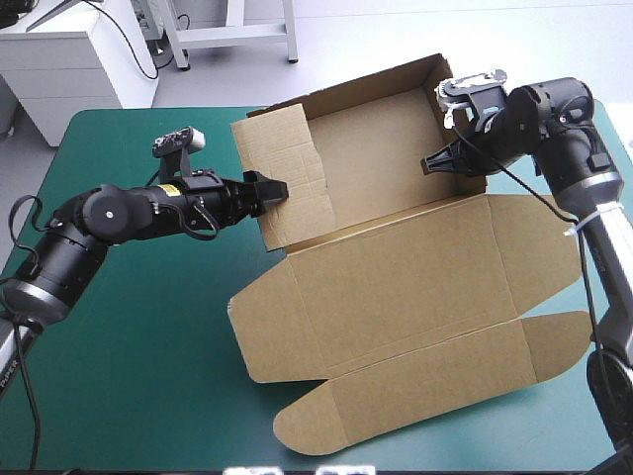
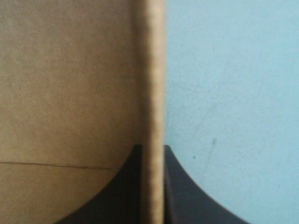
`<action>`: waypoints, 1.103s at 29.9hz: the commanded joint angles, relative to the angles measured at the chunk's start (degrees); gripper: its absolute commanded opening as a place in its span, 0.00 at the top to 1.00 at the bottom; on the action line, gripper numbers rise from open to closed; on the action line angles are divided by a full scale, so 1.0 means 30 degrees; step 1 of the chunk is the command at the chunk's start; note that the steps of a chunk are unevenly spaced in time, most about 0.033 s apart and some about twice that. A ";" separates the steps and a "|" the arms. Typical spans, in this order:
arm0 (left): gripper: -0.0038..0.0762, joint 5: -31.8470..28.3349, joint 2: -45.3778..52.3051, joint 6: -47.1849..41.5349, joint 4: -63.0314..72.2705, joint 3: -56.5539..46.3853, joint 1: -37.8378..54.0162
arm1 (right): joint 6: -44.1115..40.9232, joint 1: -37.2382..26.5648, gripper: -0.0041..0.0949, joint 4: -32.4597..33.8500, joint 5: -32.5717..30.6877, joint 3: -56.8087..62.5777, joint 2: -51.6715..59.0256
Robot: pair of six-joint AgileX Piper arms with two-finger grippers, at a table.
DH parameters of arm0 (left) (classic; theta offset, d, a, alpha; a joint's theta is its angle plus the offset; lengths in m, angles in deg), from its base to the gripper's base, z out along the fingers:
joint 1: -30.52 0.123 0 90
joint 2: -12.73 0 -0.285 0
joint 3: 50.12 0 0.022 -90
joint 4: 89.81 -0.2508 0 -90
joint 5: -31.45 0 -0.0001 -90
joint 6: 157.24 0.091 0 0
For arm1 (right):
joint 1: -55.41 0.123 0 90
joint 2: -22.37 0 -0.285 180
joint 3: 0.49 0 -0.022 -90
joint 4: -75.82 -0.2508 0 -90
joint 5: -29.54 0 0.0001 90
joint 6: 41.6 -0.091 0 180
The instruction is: Fold the box
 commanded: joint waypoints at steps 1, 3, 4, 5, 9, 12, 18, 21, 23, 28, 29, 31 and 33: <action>0.22 -0.3078 0.0443 -0.4396 -0.3620 0.0606 -0.1439 | -0.0464 -0.0004 0.97 -0.1043 0.1229 -0.0529 0.0829; 0.22 -0.3624 0.0249 -0.5930 -0.5136 0.0606 -0.1933 | -0.0464 -0.0004 0.97 -0.1298 0.1334 -0.0529 0.0829; 0.22 -0.3668 0.0062 -0.6484 -0.5693 0.0606 -0.2097 | -0.0514 0.0100 0.97 -0.1343 0.1458 -0.0529 0.0829; 0.22 -0.3610 -0.0196 -0.6761 -0.5963 0.0606 -0.2185 | -0.0614 0.0307 0.97 -0.1248 0.1592 -0.0529 0.0829; 0.22 -0.3300 -0.1207 -0.6815 -0.5869 0.0606 -0.2185 | -0.0978 0.1579 0.97 -0.0497 0.2050 -0.0529 0.0829; 0.22 -0.3335 -0.1583 -0.6846 -0.5822 0.0606 -0.2185 | -0.1915 0.2813 0.97 0.1310 0.2443 -0.0529 0.0829; 0.22 -0.3631 -0.1760 -0.7108 -0.5793 0.0606 -0.2185 | -0.3126 0.4417 0.97 0.3801 0.2776 -0.0529 0.0829; 0.22 -0.3631 -0.1760 -0.7108 -0.5953 0.0606 -0.2185 | -0.3315 0.4905 0.97 0.4358 0.2898 -0.0564 0.0863; 0.22 -0.3783 -0.1724 -0.7108 -0.5996 0.0606 -0.2185 | -0.3721 0.5264 0.97 0.5280 0.2898 -0.0564 0.0863; 0.23 -0.3865 -0.1305 -0.7108 -0.6606 0.0606 -0.2185 | -0.4418 0.5538 0.97 0.7189 0.2818 -0.0564 0.0863; 0.23 -0.3755 -0.1166 -0.7108 -0.6648 0.0606 -0.2185 | -0.4531 0.5538 0.97 0.7506 0.2778 -0.0564 0.0863; 0.23 -0.3755 -0.1087 -0.7108 -0.6648 0.0606 -0.2185 | -0.4748 0.5538 0.97 0.8246 0.2772 -0.0564 0.0863; 0.23 -0.3789 -0.1001 -0.7183 -0.6648 0.0606 -0.2185 | -0.4829 0.5538 0.97 0.8772 0.2772 -0.0564 0.0863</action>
